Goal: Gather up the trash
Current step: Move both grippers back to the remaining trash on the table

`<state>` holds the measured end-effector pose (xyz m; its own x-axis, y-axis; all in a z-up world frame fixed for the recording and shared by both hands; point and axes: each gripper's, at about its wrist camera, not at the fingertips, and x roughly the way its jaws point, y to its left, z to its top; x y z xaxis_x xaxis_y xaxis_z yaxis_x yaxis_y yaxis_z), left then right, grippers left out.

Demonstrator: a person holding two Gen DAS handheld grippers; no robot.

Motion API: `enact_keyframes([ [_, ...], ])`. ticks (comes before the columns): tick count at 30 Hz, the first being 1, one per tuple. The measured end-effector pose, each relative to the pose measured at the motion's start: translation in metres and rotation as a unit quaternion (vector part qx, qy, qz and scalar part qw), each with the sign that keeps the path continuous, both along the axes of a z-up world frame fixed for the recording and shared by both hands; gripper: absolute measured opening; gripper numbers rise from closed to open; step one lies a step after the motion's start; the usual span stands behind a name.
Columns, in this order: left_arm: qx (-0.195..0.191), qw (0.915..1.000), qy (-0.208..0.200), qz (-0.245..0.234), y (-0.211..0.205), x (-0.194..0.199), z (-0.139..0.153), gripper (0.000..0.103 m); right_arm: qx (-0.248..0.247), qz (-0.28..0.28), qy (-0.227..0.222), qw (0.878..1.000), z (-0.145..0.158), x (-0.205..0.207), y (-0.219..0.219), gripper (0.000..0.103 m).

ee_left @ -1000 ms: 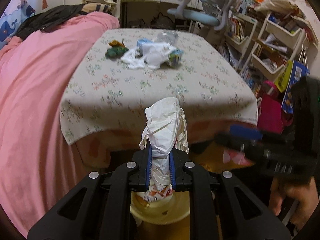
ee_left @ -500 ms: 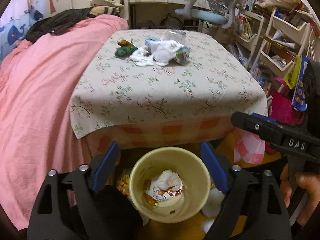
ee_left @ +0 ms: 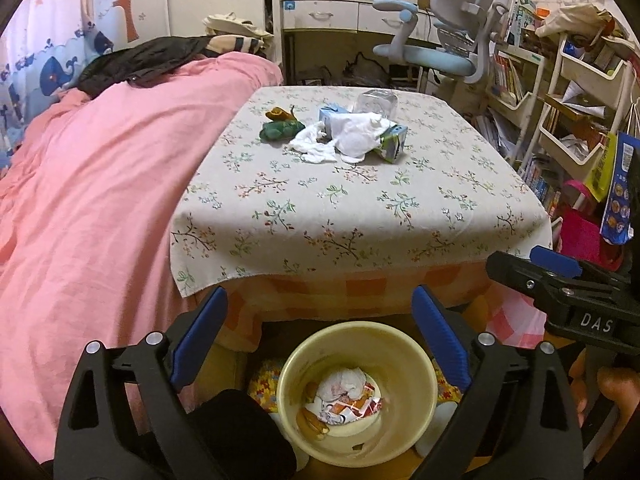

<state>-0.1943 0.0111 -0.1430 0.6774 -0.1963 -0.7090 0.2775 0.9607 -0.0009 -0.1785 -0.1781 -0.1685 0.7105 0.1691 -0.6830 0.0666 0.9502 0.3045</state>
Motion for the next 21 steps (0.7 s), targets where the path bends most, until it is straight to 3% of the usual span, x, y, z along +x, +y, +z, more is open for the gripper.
enact_keyframes([
  [21,-0.008,0.9997,-0.02,0.013,-0.0004,0.0066,0.0044,0.093,-0.014,-0.007,-0.018,1.0,0.0056,0.0019,0.0038,0.094],
])
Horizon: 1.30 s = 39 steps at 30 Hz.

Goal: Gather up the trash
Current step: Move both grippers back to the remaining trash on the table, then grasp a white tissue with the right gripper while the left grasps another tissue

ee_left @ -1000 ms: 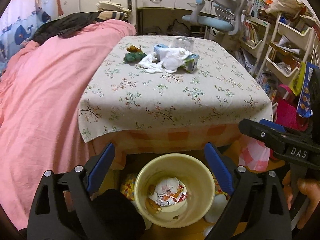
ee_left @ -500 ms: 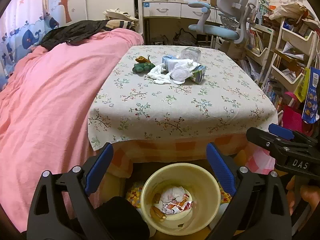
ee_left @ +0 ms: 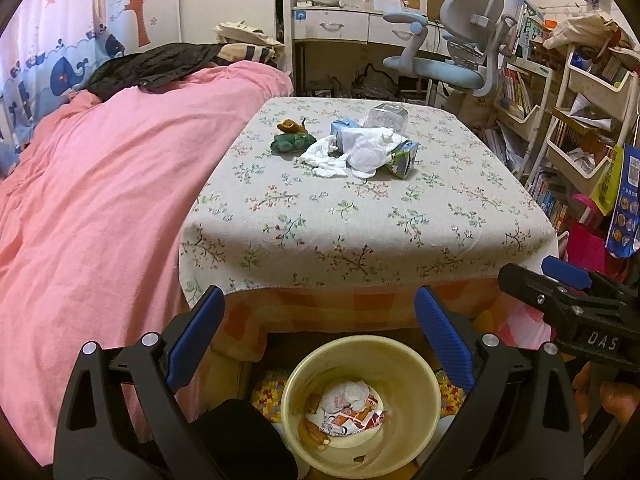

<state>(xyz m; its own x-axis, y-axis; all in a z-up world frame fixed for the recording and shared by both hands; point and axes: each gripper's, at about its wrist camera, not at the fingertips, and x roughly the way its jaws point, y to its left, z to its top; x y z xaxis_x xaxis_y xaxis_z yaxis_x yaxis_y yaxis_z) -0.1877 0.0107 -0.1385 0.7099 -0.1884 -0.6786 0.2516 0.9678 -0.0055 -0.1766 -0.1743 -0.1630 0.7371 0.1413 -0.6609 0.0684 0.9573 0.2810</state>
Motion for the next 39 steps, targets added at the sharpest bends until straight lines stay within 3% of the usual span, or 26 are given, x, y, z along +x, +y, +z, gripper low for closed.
enact_keyframes([
  [10,0.015,0.9991,-0.04,-0.001,-0.005,0.041,0.035,0.095,-0.027,0.018,-0.03,0.999,0.036,0.023,-0.005,0.095],
  [16,0.013,0.9987,-0.044,0.024,0.003,0.068,0.038,0.095,-0.076,0.046,-0.044,0.995,0.059,0.046,-0.007,0.095],
  [19,-0.004,0.9993,-0.021,0.032,0.007,0.076,0.03,0.095,-0.068,0.04,-0.045,0.996,0.053,0.049,-0.013,0.095],
  [23,-0.003,0.9994,-0.022,0.027,0.003,0.086,0.029,0.095,-0.032,0.038,-0.023,0.998,0.038,0.058,-0.013,0.095],
  [26,-0.011,0.9993,-0.018,0.032,0.003,0.098,0.029,0.095,-0.056,0.051,-0.036,0.996,0.045,0.064,-0.005,0.095],
  [31,-0.003,0.9987,-0.007,0.051,0.002,0.13,0.025,0.095,-0.043,0.051,-0.034,0.997,0.047,0.083,-0.008,0.095],
  [39,0.002,0.9977,0.01,0.068,0.001,0.164,0.017,0.095,-0.065,0.084,-0.029,0.994,0.048,0.123,0.004,0.095],
])
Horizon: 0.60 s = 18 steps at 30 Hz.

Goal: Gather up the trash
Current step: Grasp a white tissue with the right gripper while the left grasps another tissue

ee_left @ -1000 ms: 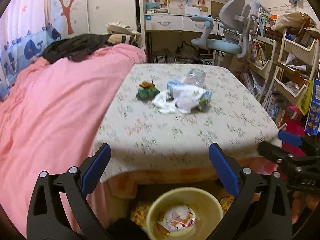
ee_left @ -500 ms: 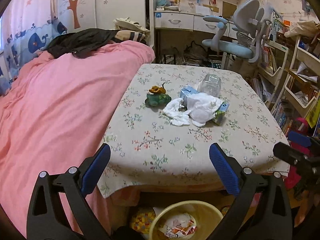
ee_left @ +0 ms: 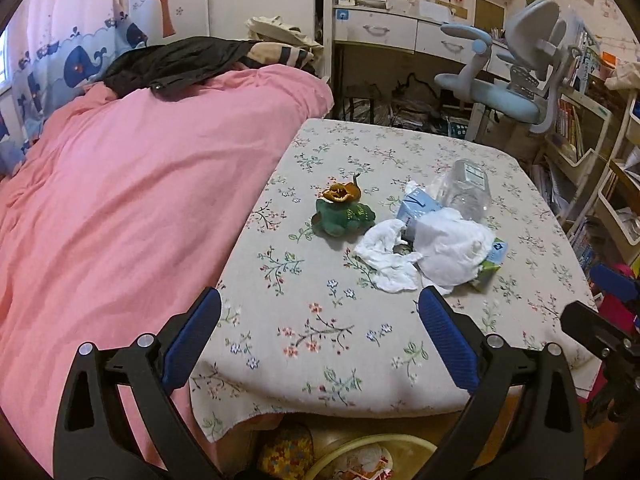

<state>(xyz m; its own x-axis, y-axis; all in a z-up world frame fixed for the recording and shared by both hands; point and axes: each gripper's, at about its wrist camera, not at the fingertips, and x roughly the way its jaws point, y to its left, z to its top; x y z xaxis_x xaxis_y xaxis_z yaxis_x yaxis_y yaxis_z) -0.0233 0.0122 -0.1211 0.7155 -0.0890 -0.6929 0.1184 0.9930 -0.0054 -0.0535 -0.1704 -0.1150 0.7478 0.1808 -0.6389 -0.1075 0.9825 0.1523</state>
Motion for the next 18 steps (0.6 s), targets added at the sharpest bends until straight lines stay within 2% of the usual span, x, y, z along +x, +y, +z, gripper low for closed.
enact_keyframes([
  [6,0.014,0.9999,0.009,0.001,0.0,0.014,-0.005,0.095,-0.002,0.017,0.011,1.0,-0.005,0.018,0.006,0.095],
  [9,0.014,0.9998,0.015,0.002,0.0,0.018,-0.007,0.095,-0.001,0.019,0.018,1.0,-0.008,0.026,0.007,0.089],
  [12,0.001,0.9997,0.024,0.01,0.005,0.021,-0.008,0.095,0.002,0.022,0.025,0.999,-0.01,0.035,0.008,0.082],
  [18,-0.023,0.9984,0.041,0.032,0.016,0.026,-0.013,0.095,0.005,0.028,0.028,0.999,-0.013,0.052,0.014,0.074],
])
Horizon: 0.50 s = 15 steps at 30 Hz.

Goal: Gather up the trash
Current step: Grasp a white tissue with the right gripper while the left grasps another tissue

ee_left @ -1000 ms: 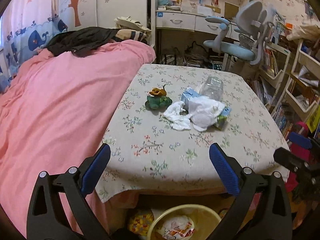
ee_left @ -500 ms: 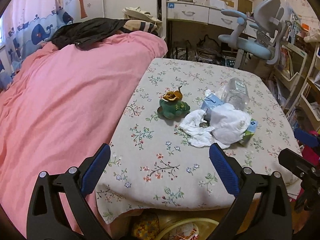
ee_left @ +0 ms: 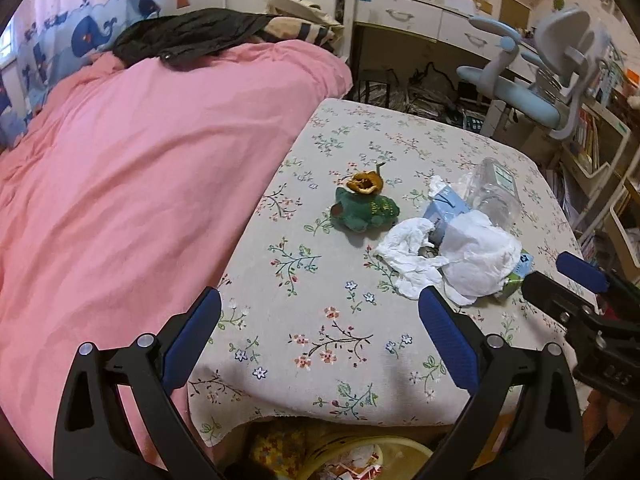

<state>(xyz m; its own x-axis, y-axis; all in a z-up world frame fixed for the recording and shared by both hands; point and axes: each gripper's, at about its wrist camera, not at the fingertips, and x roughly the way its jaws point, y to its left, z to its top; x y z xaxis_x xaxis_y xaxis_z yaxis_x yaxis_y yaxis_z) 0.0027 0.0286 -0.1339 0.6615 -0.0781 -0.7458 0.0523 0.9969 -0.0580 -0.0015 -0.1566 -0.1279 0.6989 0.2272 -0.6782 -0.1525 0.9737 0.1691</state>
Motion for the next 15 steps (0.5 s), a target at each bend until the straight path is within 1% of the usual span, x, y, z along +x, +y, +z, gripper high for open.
enact_keyframes([
  [3,0.003,1.0,-0.001,-0.004,-0.002,0.003,-0.001,0.095,-0.001,0.0,0.006,1.0,-0.004,0.012,0.002,0.068],
  [5,0.009,0.9999,-0.001,-0.008,-0.005,0.006,-0.002,0.095,-0.002,-0.001,0.012,1.0,-0.008,0.018,0.003,0.063],
  [7,0.015,0.9998,0.0,-0.013,-0.007,0.009,-0.002,0.095,-0.005,0.002,0.021,1.0,-0.013,0.025,0.004,0.055],
  [11,0.017,0.9997,0.003,-0.019,-0.009,0.02,-0.004,0.095,-0.019,0.01,0.026,0.999,-0.017,0.032,0.007,0.045],
  [13,0.017,0.9996,0.006,-0.022,-0.011,0.026,-0.005,0.095,-0.026,0.015,0.031,0.999,-0.019,0.036,0.008,0.032],
  [14,0.018,0.9995,0.009,-0.025,-0.012,0.03,-0.006,0.095,-0.028,0.017,0.036,0.999,-0.021,0.038,0.007,0.029],
  [15,0.019,0.9994,0.013,-0.027,-0.013,0.034,-0.008,0.095,-0.031,0.019,0.041,0.998,-0.024,0.039,0.007,0.02],
])
